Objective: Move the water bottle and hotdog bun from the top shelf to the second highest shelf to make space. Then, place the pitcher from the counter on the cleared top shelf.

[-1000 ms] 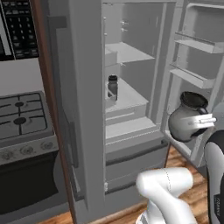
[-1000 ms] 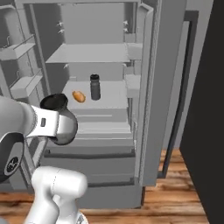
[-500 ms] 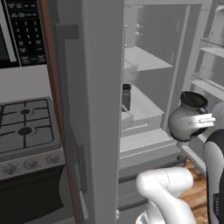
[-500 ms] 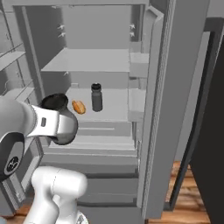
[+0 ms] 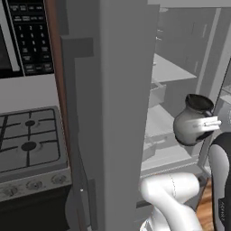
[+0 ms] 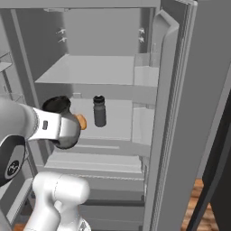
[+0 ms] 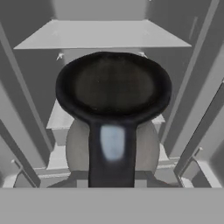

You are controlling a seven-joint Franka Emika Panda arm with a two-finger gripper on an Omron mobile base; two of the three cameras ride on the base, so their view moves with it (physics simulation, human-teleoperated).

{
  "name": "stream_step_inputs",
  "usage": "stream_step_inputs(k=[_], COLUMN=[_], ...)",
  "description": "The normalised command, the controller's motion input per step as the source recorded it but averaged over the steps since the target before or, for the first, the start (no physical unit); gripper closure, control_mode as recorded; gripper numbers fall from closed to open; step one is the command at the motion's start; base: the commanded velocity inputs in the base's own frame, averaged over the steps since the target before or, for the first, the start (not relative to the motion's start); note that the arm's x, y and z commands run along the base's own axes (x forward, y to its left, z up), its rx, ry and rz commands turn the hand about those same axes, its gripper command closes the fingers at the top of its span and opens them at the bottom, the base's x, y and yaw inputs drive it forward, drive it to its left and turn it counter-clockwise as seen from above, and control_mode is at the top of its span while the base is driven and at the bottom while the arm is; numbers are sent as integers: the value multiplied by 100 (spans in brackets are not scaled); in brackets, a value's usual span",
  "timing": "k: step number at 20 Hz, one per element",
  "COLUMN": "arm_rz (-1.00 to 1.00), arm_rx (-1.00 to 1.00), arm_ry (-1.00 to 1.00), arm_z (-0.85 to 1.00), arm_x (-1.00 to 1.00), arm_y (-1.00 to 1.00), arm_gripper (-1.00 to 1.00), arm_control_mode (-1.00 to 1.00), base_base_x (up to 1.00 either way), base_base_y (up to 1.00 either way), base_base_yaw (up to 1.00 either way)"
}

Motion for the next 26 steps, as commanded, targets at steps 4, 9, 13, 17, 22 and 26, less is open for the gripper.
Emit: stream_step_inputs(k=[4, 9, 13, 17, 22, 26], arm_rz=[3, 11, 9, 5, 2, 0], arm_rx=[0, 0, 0, 0, 0, -1], arm_ry=[0, 0, 0, 6, 3, 0], arm_z=[4, 34, 48, 48, 30, 0], arm_x=[4, 10, 22, 40, 47, 61], arm_y=[-5, -20, -7, 0, 0, 3], arm_gripper=[100, 100, 100, 100, 100, 100], arm_control_mode=[-100, -100, -100, -100, -100, -100], base_base_x=[26, 0, 0, 0, 0, 0], base_base_y=[-10, 0, 0, 0, 0, 0], base_base_yaw=[9, 0, 0, 0, 0, 0])
